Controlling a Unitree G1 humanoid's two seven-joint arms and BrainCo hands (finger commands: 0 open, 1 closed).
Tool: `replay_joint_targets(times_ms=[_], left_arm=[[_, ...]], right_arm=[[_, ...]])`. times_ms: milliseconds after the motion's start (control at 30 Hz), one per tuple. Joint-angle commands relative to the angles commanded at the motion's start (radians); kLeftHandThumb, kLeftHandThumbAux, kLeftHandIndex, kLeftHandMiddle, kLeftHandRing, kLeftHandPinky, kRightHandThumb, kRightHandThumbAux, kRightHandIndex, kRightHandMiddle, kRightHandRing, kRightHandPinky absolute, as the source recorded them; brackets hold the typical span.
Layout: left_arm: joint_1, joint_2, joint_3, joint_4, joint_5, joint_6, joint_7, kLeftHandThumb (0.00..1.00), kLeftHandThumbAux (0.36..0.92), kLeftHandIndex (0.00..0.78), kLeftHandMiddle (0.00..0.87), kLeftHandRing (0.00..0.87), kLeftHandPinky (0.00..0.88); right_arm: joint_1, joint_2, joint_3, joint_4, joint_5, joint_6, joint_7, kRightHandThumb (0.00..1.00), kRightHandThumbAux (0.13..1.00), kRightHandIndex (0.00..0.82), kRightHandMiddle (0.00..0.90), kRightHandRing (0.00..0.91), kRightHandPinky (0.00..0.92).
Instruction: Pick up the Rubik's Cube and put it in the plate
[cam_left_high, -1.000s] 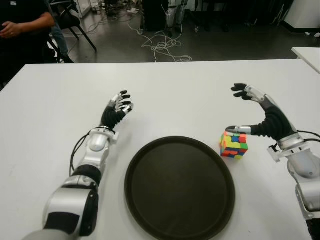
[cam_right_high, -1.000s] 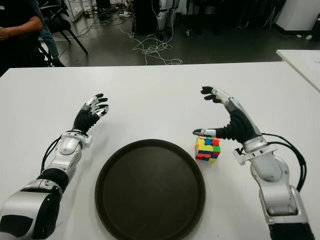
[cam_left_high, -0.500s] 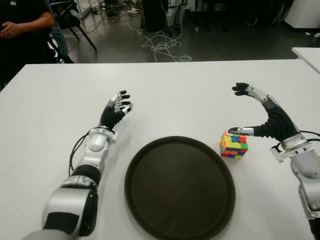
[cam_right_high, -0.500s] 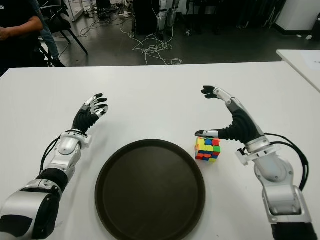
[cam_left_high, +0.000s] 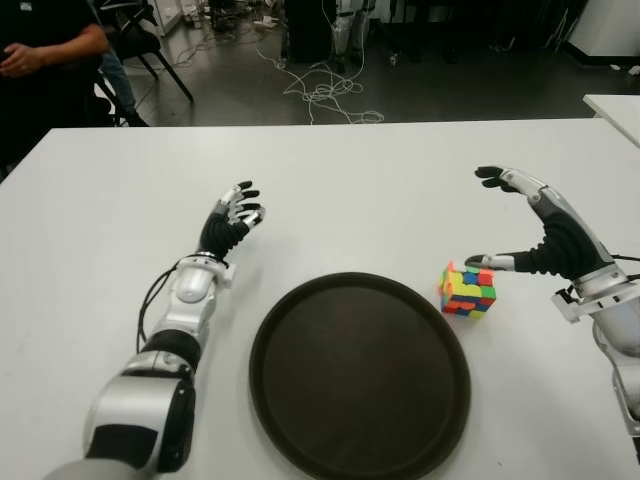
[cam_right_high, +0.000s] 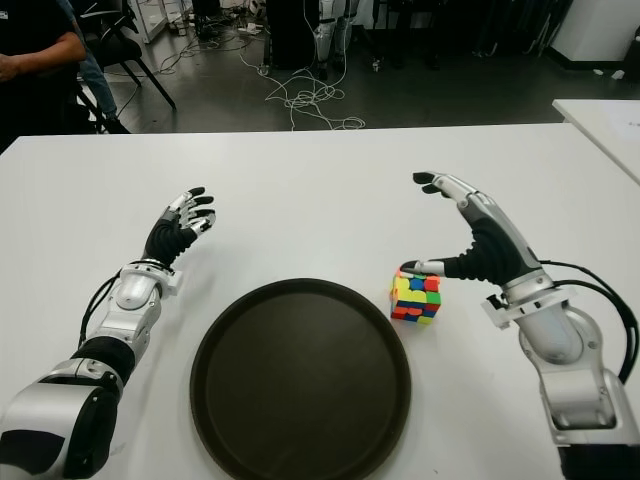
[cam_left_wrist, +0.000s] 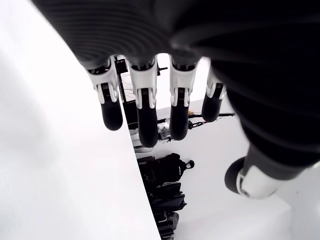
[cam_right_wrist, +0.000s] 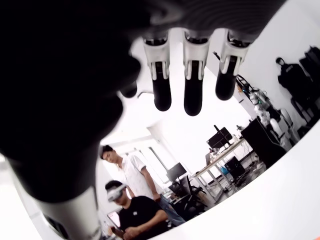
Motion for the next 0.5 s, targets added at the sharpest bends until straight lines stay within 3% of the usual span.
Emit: replay_joint_targets(times_ms=[233,500], left_arm=[[-0.001,0.001,-0.002,0.002,0.004,0.008,0.008,0.168,0.663,0.125,0.186,0.188,0.164],[0.0,-0.001,0.0,0.001,0.002,0.011,0.01,0.175,0.649,0.13,0.194,0.201,0.177]], right_arm=[[0.004,-0.055,0.013,0.023,-0.07,-0.041,0.016,0.0,0.851,0.166,0.167,0.174,0.145],[0.014,-0.133,0.037,-0.006,-0.168,0.013,0.067,0.0,0.761,0.135,0.163,0.187,0.157]])
